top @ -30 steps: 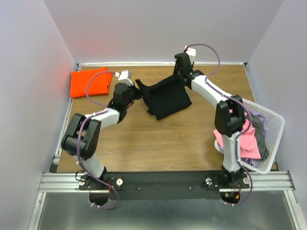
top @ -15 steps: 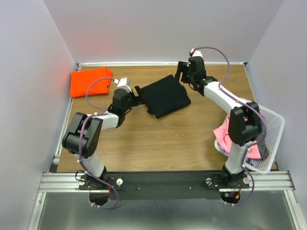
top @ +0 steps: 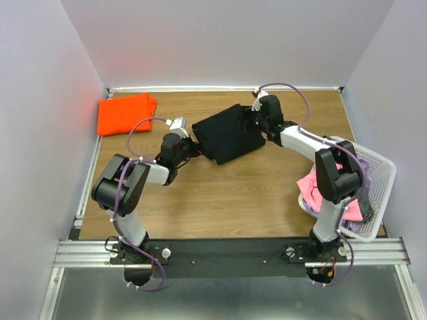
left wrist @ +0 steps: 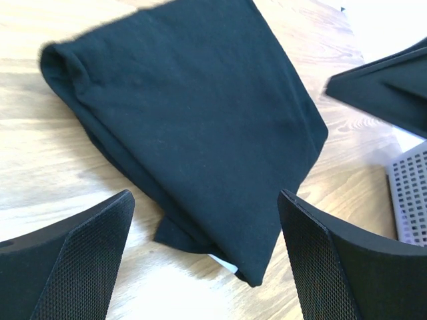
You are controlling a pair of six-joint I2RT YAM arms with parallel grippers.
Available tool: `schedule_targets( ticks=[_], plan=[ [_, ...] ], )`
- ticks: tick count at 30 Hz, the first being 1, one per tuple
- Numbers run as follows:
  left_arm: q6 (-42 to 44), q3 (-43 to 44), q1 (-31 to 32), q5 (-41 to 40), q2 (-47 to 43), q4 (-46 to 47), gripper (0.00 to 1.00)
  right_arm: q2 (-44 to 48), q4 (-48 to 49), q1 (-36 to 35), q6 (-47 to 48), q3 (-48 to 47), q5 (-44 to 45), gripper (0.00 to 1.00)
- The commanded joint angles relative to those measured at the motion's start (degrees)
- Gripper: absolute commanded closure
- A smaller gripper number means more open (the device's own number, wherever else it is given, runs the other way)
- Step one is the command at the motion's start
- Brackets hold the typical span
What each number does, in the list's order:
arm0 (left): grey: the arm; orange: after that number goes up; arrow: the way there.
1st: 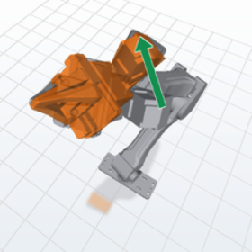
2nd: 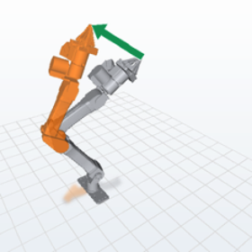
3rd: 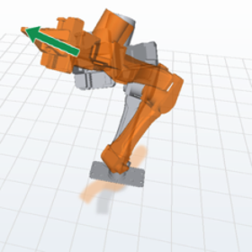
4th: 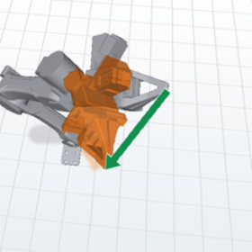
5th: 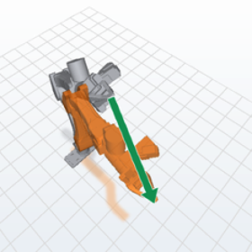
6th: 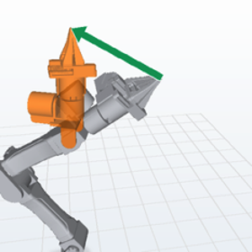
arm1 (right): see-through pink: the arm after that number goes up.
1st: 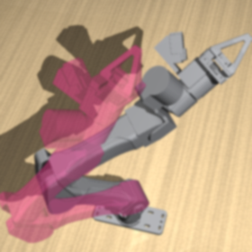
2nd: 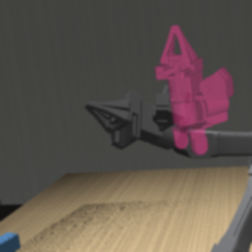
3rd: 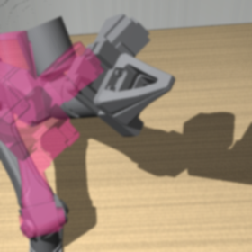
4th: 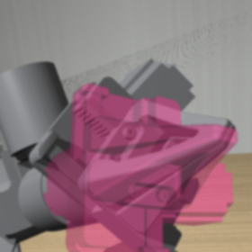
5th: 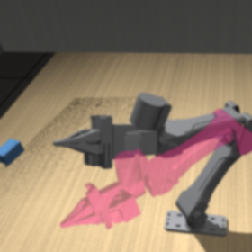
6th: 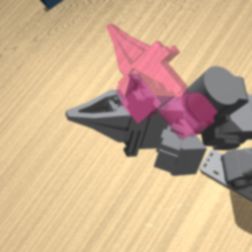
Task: Fold and stack the t-shirts
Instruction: Fold the tshirt
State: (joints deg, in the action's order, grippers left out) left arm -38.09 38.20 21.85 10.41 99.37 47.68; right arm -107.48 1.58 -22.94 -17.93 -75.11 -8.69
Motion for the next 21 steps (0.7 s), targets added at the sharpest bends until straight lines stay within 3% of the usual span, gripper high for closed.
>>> schedule_targets(
  ticks=[1, 21],
  plan=[
    [-2.96, -0.14, 1.36, 2.33, 3.63, 3.56, 0.05, -2.64, 3.25, -1.14, 0.53, 1.37, -4.23, 0.21],
    [-7.09, 1.18, 2.58, -0.22, 9.44, 0.66, 0.04, -10.29, 4.13, -1.76, -0.44, 5.68, -2.30, 0.23]
  ],
)
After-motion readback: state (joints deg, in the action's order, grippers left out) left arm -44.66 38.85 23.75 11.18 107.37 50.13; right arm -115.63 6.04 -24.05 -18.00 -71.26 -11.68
